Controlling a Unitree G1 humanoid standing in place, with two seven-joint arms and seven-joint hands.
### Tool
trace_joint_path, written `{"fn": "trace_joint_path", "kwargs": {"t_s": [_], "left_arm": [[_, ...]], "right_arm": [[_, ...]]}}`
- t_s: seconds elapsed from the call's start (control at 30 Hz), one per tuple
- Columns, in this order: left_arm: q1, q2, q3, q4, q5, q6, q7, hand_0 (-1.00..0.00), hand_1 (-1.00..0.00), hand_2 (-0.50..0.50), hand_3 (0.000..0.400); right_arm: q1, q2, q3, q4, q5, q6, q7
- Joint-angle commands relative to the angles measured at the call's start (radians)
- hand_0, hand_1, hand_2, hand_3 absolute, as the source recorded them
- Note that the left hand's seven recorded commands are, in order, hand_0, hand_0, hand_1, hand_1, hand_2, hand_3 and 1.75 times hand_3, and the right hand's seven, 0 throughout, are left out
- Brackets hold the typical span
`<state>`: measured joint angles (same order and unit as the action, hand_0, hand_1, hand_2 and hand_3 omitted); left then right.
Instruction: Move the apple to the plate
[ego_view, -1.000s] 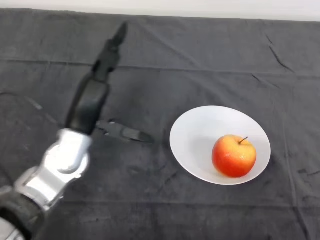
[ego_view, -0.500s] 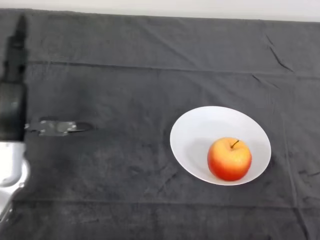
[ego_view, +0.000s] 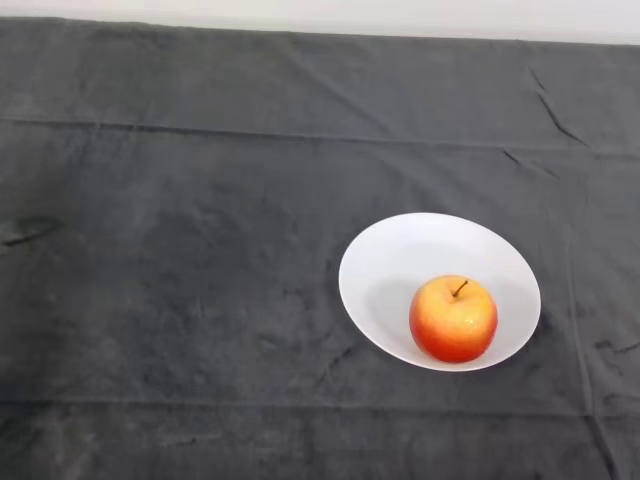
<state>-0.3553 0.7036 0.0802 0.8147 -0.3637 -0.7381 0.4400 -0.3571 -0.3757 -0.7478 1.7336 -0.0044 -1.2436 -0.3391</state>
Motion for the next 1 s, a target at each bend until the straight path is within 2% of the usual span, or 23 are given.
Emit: {"fn": "trace_joint_path", "kwargs": {"t_s": [0.03,0.4,1.0], "left_arm": [[0.007,0.060,0.043,0.036,-0.011,-0.022,-0.009,0.00,0.00,0.00,0.000],[-0.058,0.032,0.100,0.152,0.029,-0.040,0.016,0.00,0.00,0.00,0.000],[-0.083,0.010,0.148,0.198,0.070,-0.064,-0.029,0.00,0.00,0.00,0.000]], "right_arm": [[0.043,0.130,-0.0040,0.068,0.0013,0.062,0.0016],[0.042,0.130,-0.0045,0.069,0.0008,0.061,0.0015],[0.042,0.130,-0.0057,0.071,-0.0005,0.060,0.0014]]}}
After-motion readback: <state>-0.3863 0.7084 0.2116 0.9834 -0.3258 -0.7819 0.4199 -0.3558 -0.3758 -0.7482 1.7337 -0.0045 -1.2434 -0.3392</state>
